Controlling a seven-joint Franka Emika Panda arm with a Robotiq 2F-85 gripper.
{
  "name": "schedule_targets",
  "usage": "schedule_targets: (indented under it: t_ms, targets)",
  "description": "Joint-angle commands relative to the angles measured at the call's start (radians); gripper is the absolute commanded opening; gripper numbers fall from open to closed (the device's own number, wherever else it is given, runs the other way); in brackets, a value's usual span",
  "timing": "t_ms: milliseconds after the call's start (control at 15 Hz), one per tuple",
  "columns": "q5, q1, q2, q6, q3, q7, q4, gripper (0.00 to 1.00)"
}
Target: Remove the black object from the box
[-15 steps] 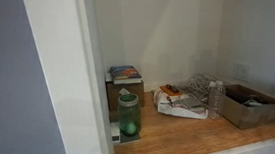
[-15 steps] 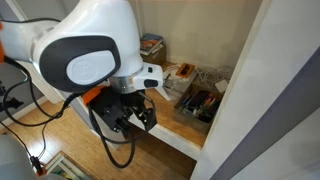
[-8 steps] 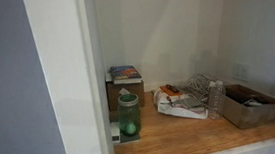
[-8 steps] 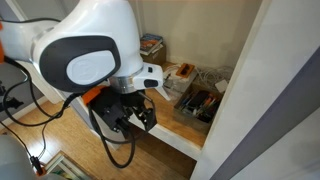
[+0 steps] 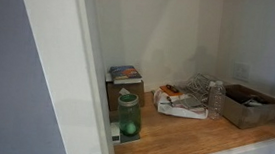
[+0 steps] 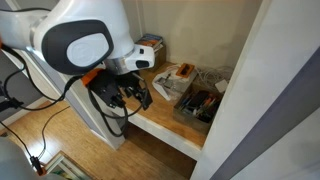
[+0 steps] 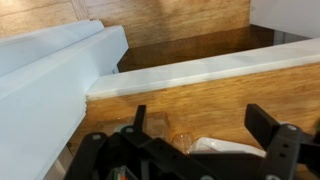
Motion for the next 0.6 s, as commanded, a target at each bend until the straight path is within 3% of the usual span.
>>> schedule_targets:
  t_ms: [0,533]
  targets:
    - [0.029,0.015,0.144,0.082,0.031,0.054,0.128,1.00]
    - [0.002,-0.003,0.447,0.106,-0.023,-0.002,0.458,1.00]
